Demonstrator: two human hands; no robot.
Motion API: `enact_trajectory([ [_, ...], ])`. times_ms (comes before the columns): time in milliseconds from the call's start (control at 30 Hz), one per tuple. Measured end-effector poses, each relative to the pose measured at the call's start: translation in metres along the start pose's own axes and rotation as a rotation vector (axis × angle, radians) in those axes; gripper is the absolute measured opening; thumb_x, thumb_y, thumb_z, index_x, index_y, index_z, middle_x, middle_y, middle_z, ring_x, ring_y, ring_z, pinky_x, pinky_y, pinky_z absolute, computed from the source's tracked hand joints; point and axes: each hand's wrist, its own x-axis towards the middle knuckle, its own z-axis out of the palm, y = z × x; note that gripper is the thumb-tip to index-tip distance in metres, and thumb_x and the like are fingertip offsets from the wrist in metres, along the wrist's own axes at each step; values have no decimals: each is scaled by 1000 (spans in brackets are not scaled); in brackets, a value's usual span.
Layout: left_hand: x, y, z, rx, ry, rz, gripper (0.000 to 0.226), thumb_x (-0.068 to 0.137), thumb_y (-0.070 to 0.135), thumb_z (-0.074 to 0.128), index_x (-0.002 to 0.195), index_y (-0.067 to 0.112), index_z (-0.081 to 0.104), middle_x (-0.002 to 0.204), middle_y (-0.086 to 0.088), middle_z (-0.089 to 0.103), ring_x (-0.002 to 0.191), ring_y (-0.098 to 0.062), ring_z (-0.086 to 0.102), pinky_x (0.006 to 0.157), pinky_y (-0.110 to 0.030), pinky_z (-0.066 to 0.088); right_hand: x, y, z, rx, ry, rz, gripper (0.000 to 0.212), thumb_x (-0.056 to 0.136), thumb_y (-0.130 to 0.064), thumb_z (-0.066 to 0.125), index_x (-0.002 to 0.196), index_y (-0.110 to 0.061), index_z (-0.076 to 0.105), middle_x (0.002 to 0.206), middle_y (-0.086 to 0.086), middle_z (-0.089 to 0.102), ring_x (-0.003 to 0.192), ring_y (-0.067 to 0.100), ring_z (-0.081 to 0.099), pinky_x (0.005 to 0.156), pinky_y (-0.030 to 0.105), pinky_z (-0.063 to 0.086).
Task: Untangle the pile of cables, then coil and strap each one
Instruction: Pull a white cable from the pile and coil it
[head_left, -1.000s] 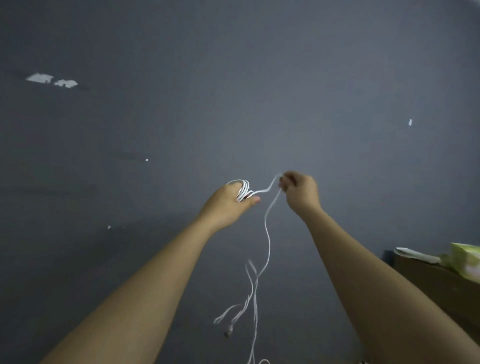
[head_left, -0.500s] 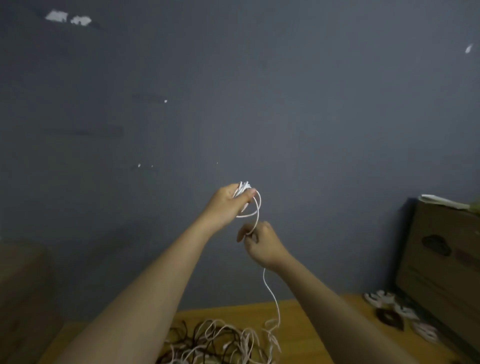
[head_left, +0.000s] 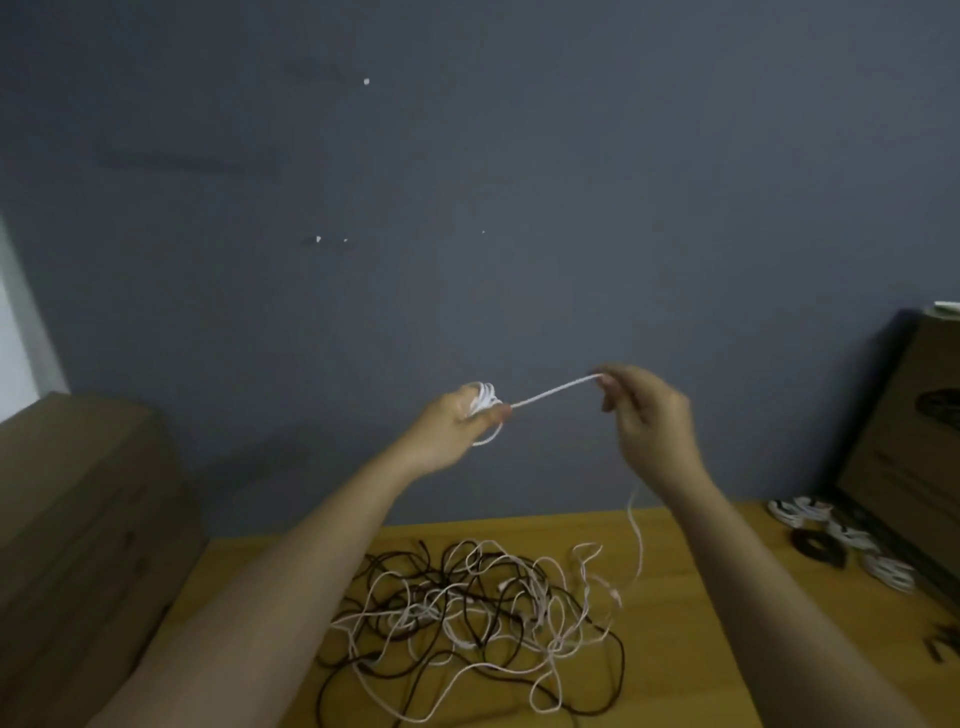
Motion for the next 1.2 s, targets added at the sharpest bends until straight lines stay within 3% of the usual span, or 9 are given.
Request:
enact_trajectory([
  [67,-14,-5,4,2,-66,25,43,97,41,46,120,8,57,116,-1,62,108,-13,58,81,-19,41,8,-3,11,27,88,17,13,95,-10,55,98,-10,67,72,-7,61,67,1,59,63,14,42],
  [200,-37,-8,-1,-142,-197,90,36,97,40,43,86,9,56,50,18,47,48,3,40,53,-13,33,14,-11,53,45,174,158,16,98,-25,51,88,-19,62,66,-15,56,60,0,54,52,14,37],
  [333,-54,-19,-25,-405,-240,75,39,94,29,46,90,-9,53,44,15,38,41,2,32,48,-10,30,-5,-16,110,91,-81,298,27,99,-24,49,76,-15,58,53,-9,55,48,5,50,50,24,37],
  [500,-54,-60,-48,-610,-89,-33,34,102,24,36,69,14,42,44,13,28,40,-5,22,57,-30,23,-68,-33,167,587,-521,602,34,102,-18,43,70,-12,53,47,-3,47,40,4,38,45,16,34],
  [633,-51,-95,-26,-720,44,-192,35,104,24,33,72,14,39,43,12,28,38,-3,23,50,-19,29,-113,-48,199,666,-472,776,31,102,-24,41,80,-9,57,47,-1,37,37,5,30,40,17,27],
  [767,-38,-118,-8,-892,99,-257,38,105,14,28,69,18,39,45,11,40,41,-3,32,56,-24,25,-133,-52,208,378,-480,619,24,102,-17,40,95,-15,63,59,-1,47,42,1,36,46,17,30],
  [900,-32,-130,7,-644,129,-65,31,102,19,31,78,6,44,58,4,46,48,-5,40,53,-19,33,-130,-50,204,313,-532,604,26,101,-11,41,110,-11,65,67,1,53,48,2,40,49,15,33],
  [1100,-33,-146,23,-225,45,66,18,100,34,37,88,24,28,67,8,61,67,1,59,71,-18,44,-122,-49,194,909,-604,1086,26,104,-18,37,119,-9,55,68,8,61,39,6,36,37,15,29],
  [1200,-29,-150,17,-19,-2,103,22,101,31,40,97,15,26,71,6,63,74,-22,65,72,-39,51,-123,-38,186,930,-698,1154,27,104,-27,35,111,-13,57,62,5,61,37,6,30,35,16,24],
])
